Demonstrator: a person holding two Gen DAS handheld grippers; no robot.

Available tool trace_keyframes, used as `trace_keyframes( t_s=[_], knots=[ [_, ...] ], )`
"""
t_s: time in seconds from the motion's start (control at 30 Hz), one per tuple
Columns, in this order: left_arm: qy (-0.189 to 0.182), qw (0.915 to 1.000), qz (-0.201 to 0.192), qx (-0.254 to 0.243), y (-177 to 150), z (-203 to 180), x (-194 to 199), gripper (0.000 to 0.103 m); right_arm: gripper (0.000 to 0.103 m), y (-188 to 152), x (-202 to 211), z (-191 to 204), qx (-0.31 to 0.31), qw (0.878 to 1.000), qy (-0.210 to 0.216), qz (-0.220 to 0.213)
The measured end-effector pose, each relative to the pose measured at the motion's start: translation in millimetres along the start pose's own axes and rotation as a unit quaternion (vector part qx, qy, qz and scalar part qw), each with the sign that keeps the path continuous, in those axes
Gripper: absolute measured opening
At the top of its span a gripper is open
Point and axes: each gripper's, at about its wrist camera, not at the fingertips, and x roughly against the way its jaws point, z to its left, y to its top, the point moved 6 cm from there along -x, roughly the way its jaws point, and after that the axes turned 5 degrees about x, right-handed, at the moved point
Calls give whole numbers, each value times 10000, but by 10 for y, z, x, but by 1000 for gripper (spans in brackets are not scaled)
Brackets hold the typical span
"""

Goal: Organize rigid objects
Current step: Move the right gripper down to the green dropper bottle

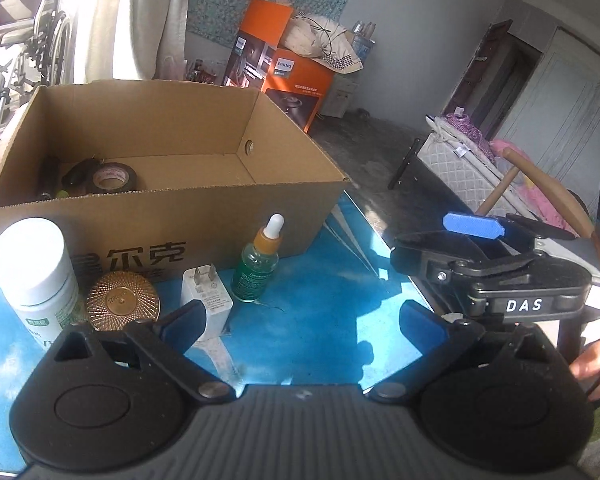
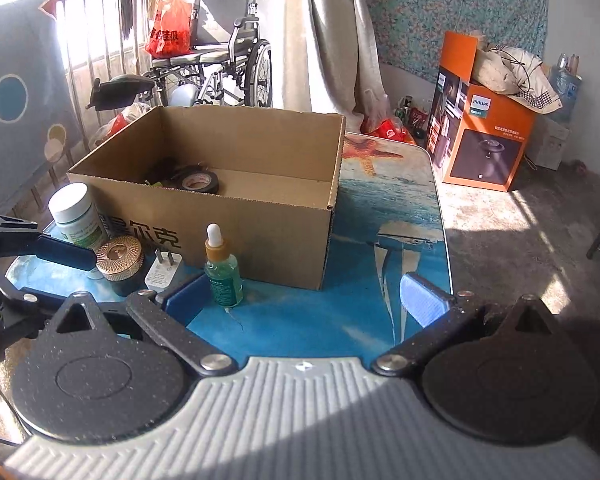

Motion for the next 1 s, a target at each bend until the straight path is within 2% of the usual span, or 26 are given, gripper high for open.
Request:
trace_keyframes(
  t_s=[0.1,0.2,0.33,0.43,0.5,0.6,0.77,0.83,0.9,1.0],
  knots=[
    [-168,9996,75,206,41,28,-80,103,102,10,-15,-13,-250,9993,166,-232],
    [-230,9995,213,82,53,-6,-165,103,102,17,-79,-63,-581,9972,316,-355],
    [69,9984,-126,-552,58,-100,-181,103,102,36,-226,-113,-1176,9887,810,-453],
    [597,9913,-269,-1138,42,-173,-274,103,101,54,-368,-76,-1360,9844,1029,-442],
    [978,9832,-328,-1507,40,-211,-359,103,99,65,-456,-26,-1364,9829,1164,-425],
    [1306,9704,-383,-1993,37,-282,-472,103,92,75,-598,70,-1303,9817,1340,-376],
    [1571,9484,-592,-2691,-7,-451,-598,100,71,84,-863,168,-1308,9802,1479,-175],
    [1629,9434,-607,-2826,-19,-485,-643,97,60,81,-951,194,-1352,9782,1575,-88],
    [1676,9412,-605,-2869,-14,-504,-682,87,52,77,-1042,217,-1384,9762,1669,-38],
    [1663,9425,-524,-2850,-6,-510,-731,74,45,84,-1112,254,-1366,9749,1760,-20]
  ],
)
